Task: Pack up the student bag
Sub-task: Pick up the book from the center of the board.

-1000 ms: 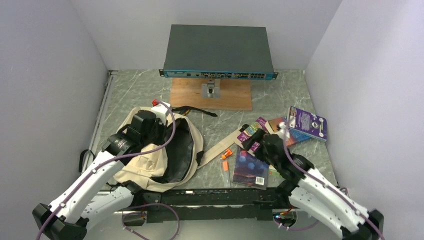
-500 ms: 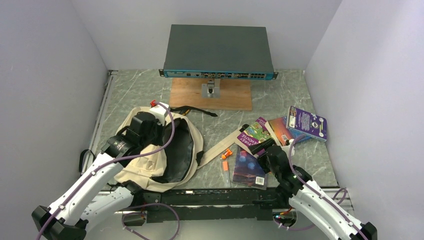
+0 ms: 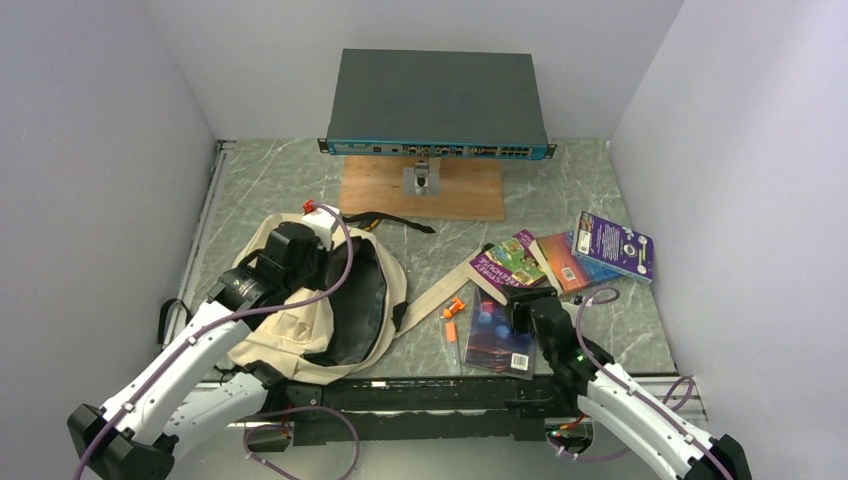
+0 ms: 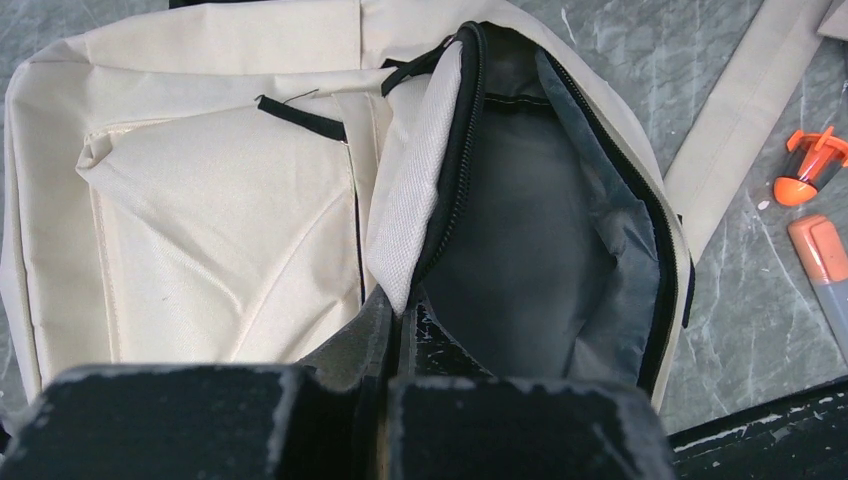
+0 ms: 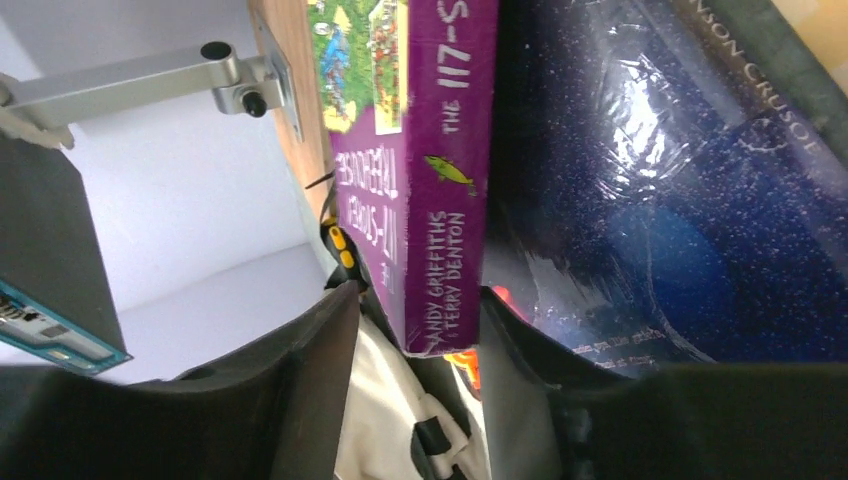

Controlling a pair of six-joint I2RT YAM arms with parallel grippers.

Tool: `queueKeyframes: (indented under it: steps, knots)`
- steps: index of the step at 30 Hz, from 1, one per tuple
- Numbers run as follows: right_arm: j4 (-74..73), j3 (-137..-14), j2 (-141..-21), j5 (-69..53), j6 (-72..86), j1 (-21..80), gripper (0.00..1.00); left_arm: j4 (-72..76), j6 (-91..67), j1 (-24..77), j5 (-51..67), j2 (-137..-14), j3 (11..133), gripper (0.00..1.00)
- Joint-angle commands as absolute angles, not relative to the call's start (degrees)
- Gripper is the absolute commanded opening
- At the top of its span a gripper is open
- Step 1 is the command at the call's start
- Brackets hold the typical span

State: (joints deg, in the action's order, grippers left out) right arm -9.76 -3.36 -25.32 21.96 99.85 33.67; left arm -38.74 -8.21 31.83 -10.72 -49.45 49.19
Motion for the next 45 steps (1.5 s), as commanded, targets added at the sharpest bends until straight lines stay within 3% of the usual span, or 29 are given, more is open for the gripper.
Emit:
queueKeyframes:
  steps: [1, 5, 12, 17, 24, 31, 38, 45]
  knots:
    - [-13.0, 2.7, -27.0, 26.2, 107.5, 33.3, 0.33, -36.0, -7.8, 31.5, -12.8, -50.0, 50.1, 0.00]
    - [-17.5, 1.6, -26.7, 26.9, 104.8, 33.2, 0.00, -36.0, -7.8, 31.5, -13.2, -50.3, 50.1, 0.00]
    - [-33.5, -10.3, -15.4, 24.2, 84.6, 33.1, 0.00, -36.0, -7.9, 31.6, -14.1, -50.3, 50.0, 0.00]
    - [-28.9, -16.8, -10.4, 10.1, 66.7, 33.1, 0.00, -36.0, -7.8, 31.5, -14.4, -50.9, 50.2, 0.00]
    - [-30.4, -30.7, -22.1, -5.0, 48.4, 33.2, 0.00, -36.5, -8.2, 31.4, -16.1, -51.5, 50.4, 0.00]
    - [-31.3, -39.2, -23.3, -4.6, 38.3, 33.2, 0.00, -36.4, -8.4, 31.4, -16.7, -51.1, 50.2, 0.00]
    - [-29.2, -46.8, -33.1, -28.3, 30.5, 33.2, 0.00, -36.0, -8.2, 31.3, -15.8, -52.0, 50.5, 0.00]
    - [-22.2, -47.3, -42.9, -49.1, 33.4, 33.4, 0.00, -35.9, -8.1, 31.0, -15.6, -51.7, 50.5, 0.00]
